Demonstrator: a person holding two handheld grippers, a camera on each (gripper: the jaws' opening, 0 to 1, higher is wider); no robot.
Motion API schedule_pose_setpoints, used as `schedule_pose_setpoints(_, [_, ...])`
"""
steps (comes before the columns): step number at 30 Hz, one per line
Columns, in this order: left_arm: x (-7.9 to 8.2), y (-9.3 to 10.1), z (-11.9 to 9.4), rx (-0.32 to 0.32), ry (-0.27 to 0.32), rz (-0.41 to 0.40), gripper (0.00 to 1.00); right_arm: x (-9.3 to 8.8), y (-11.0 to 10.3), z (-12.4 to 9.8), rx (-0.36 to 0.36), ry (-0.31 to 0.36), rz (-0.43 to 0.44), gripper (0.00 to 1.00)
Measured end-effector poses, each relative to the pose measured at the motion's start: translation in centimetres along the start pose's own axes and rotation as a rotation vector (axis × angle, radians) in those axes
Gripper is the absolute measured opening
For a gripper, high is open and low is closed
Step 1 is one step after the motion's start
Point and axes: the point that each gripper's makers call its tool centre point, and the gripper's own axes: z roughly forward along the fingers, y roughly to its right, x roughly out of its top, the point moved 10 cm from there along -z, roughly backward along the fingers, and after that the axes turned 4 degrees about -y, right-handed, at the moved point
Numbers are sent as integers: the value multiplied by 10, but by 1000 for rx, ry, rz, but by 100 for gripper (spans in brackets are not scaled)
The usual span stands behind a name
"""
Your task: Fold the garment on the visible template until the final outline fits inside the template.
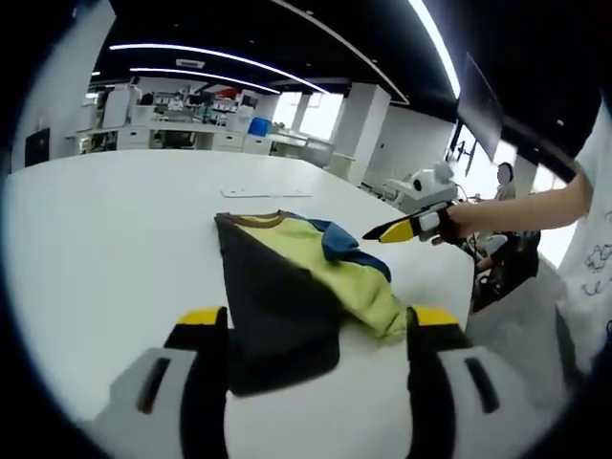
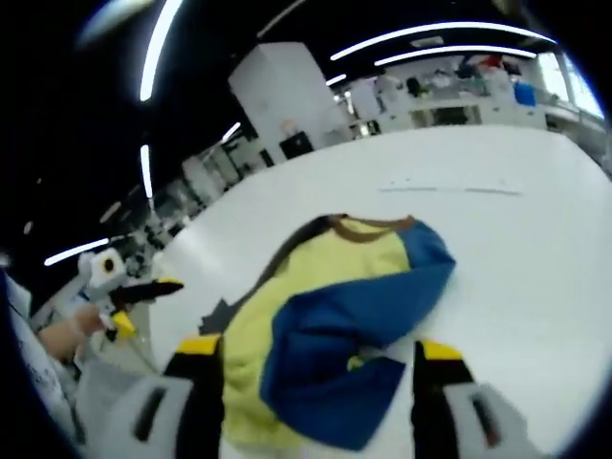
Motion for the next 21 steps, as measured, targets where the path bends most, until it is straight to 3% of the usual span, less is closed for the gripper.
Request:
schedule_pose_setpoints(10, [-3,0,0,1,-4,-11,73,-20,13,-5,-57,-52,15,71])
schedule_pose_setpoints(21, [-6,0,1,1,2,-28,73,-29,22,-9,-114,-102,39,44])
